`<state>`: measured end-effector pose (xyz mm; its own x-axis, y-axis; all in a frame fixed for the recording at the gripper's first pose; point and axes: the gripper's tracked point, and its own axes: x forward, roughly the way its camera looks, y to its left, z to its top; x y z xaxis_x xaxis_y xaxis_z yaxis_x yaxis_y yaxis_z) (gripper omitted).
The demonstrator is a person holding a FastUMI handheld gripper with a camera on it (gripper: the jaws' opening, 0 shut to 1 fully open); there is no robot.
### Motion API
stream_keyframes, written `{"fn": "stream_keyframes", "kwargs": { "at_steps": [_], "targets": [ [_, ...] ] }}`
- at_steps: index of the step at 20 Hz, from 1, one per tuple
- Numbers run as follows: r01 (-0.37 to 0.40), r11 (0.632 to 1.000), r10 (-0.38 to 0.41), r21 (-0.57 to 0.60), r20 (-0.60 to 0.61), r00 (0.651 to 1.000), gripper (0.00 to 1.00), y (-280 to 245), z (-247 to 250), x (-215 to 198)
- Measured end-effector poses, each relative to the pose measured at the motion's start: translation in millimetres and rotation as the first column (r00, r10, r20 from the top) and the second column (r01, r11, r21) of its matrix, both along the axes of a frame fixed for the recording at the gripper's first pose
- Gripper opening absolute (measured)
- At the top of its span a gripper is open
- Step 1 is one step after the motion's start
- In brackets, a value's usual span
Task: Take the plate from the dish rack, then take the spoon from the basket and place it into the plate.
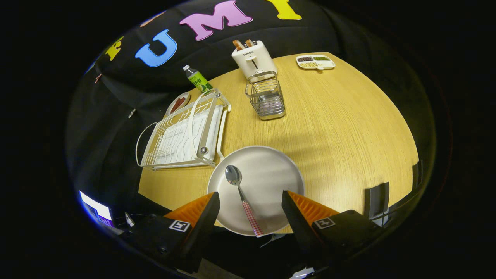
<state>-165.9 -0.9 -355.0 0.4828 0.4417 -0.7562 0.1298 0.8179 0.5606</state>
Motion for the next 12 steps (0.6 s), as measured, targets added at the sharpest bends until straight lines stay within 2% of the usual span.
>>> {"fn": "stream_keyframes", "kwargs": {
  "at_steps": [7,12],
  "targets": [
    [0.032,0.995,-0.021,-0.089,0.123,0.992,0.99,-19.0,42.0,28.8],
    [0.05,0.976,0.015,-0.214,0.29,0.957,0.99,-42.8,104.9,66.7]
  ]
}}
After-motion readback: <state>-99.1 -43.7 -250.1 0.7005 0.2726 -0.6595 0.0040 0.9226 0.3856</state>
